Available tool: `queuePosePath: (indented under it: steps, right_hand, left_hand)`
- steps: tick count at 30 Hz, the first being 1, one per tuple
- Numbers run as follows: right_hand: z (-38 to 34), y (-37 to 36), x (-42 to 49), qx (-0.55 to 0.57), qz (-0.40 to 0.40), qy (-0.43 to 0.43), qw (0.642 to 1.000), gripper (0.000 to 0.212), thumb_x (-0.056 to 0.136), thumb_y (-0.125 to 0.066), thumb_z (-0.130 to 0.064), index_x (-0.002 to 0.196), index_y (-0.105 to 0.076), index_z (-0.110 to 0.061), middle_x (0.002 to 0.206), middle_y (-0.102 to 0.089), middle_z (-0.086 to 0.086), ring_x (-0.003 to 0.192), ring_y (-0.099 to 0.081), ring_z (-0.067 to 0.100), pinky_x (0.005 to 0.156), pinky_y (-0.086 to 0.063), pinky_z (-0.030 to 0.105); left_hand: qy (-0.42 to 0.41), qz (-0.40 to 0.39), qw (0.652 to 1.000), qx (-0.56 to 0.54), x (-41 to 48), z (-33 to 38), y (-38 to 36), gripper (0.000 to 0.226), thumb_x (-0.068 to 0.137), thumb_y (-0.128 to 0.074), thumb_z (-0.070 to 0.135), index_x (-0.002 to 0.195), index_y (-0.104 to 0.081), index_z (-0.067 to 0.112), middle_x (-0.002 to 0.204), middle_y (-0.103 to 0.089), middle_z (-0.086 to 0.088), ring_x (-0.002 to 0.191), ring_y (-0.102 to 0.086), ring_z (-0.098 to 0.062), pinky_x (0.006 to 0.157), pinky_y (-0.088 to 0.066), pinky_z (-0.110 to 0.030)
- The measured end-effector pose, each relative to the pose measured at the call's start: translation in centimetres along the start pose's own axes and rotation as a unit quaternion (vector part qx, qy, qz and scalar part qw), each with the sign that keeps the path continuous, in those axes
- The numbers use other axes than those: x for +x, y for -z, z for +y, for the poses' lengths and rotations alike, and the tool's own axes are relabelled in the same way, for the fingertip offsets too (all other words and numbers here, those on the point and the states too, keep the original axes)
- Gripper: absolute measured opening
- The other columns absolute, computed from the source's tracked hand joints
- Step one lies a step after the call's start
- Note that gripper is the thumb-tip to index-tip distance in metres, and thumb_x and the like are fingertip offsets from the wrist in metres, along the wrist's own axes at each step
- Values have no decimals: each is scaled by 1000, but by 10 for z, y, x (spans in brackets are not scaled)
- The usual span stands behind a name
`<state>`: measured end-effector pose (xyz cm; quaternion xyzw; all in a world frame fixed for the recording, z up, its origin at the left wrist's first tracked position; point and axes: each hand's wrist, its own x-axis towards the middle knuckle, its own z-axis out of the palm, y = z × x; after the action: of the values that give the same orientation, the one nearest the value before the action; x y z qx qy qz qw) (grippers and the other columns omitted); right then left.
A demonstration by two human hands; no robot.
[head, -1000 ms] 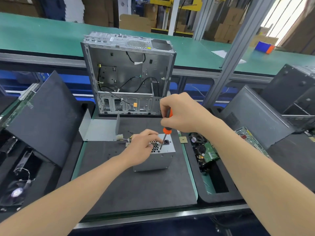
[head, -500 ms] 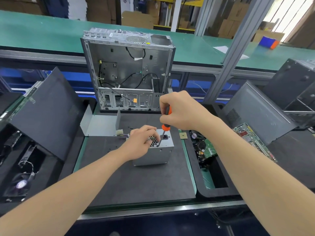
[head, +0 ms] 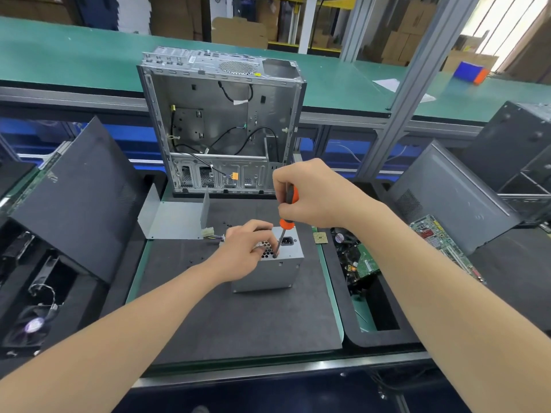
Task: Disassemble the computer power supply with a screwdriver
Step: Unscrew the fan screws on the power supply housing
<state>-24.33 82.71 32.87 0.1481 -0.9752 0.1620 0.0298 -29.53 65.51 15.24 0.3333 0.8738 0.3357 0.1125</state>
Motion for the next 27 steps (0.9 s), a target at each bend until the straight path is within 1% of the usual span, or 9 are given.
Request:
queuePosePath:
  steps: [6,8,10,12,14,17,20,23,27]
  right_hand:
    - [-4,7,4,-11,-78,51,996,23,75,-73,-6,87,-67,-24,70,-66,-16,72,-63,-3,61,-52,21]
    - [-5,6,8,-28,-73,47,996,23,75,-73,-9,91,-64,-23,68,-65,-16,70,-60,-3,56,-45,19]
    - [-8,1,11,-57,-53,39,996,17,78,-71,-16,91,-60,-19,70,-59,-13,70,-54,1,58,-45,26]
    - [-14,-7,13,-110,-20,14,994,19,86,-67,-31,85,-57,-15,71,-55,-5,72,-54,16,55,-45,33]
    - [-19,-13,18,-176,6,-29,984,38,96,-58,-43,73,-49,-15,68,-47,1,64,-52,25,48,-31,27]
    - [-22,-12,24,-211,-23,-38,976,41,99,-57,-37,68,-41,-16,69,-46,2,62,-53,26,46,-29,26]
    - [-19,0,25,-153,-92,18,984,20,92,-66,-27,78,-57,-17,72,-55,-6,69,-56,16,52,-39,28]
    - [-16,10,22,-97,-115,41,988,15,88,-73,-23,79,-62,-21,72,-55,-15,68,-54,2,54,-35,20]
    - [-16,16,22,-93,-127,48,986,16,83,-81,-21,85,-65,-24,80,-56,-18,84,-61,13,65,-49,26]
  left_hand:
    - [-10,-2,1000,-5,0,0,1,41,99,-49,-2,95,-69,34,148,-45,19,136,-36,-26,119,-19,-42]
    - [-14,-5,1000,-11,-2,2,3,36,98,-54,2,95,-70,34,144,-47,21,133,-38,-15,120,-18,-43]
    - [-30,1,999,-41,-4,6,5,25,95,-64,13,94,-72,36,131,-54,27,123,-43,-2,118,-21,-39]
    - [-64,26,995,-70,-3,11,6,11,91,-73,23,91,-75,34,113,-67,27,117,-55,2,111,-32,-35]
    - [-76,37,993,-81,-1,17,3,4,90,-77,26,86,-77,29,99,-71,27,102,-62,4,94,-41,-25]
    - [-22,10,989,-144,3,20,-2,11,91,-78,23,82,-77,29,87,-74,19,83,-64,0,77,-46,-21]
    - [-13,-15,988,-153,5,16,-3,13,90,-79,22,82,-78,32,86,-76,17,89,-68,-4,87,-54,-30]
    - [-10,-34,986,-161,5,13,2,11,91,-79,21,86,-78,30,90,-78,11,96,-70,-11,96,-54,-42]
    - [-12,-37,984,-173,5,11,3,16,92,-77,21,87,-76,35,89,-79,10,94,-70,-13,96,-54,-44]
